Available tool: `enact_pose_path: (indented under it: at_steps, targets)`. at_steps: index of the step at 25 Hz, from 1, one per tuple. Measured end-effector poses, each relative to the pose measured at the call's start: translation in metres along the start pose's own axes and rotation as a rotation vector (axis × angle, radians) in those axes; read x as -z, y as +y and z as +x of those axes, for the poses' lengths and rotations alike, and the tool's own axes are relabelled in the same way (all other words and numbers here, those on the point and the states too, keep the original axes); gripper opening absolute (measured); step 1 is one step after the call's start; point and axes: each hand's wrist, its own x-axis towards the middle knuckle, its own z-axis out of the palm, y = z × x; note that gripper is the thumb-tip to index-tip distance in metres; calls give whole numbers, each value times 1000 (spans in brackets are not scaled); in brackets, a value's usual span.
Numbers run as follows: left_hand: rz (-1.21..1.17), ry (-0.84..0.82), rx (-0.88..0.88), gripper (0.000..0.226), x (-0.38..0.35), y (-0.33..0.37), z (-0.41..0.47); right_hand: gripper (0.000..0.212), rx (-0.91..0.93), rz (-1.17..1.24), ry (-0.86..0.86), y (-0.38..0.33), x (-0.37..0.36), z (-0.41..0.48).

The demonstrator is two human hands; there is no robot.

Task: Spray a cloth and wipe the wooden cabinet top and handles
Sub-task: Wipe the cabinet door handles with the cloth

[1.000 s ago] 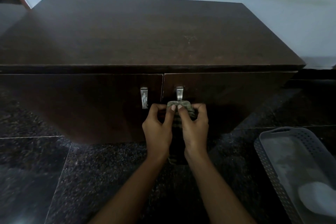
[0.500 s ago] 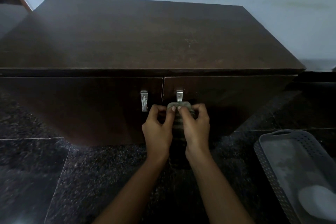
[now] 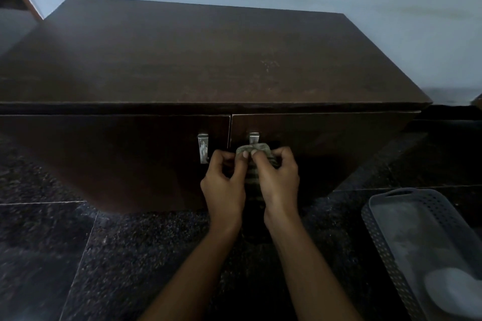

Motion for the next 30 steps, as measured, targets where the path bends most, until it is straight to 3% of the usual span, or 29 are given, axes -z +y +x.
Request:
enact_pose_path:
  at_steps: [4, 9, 13, 23, 30]
  targets:
    - [-19, -3, 2, 16, 1, -4, -2, 15, 0, 0, 1, 3, 1, -1]
    - [-46, -20, -52, 14, 1, -3, 4, 17, 158, 46, -15, 12, -1, 6]
    - [-63, 62, -72, 8, -3, -14, -4, 15, 224, 75, -65, 34, -2, 7]
    - [9, 75, 19, 9, -11, -36, 1, 15, 146, -69, -74, 49, 1, 22]
    - [-87, 140, -37, 9, -13, -34, -11, 14, 249, -75, -63, 49, 2, 10]
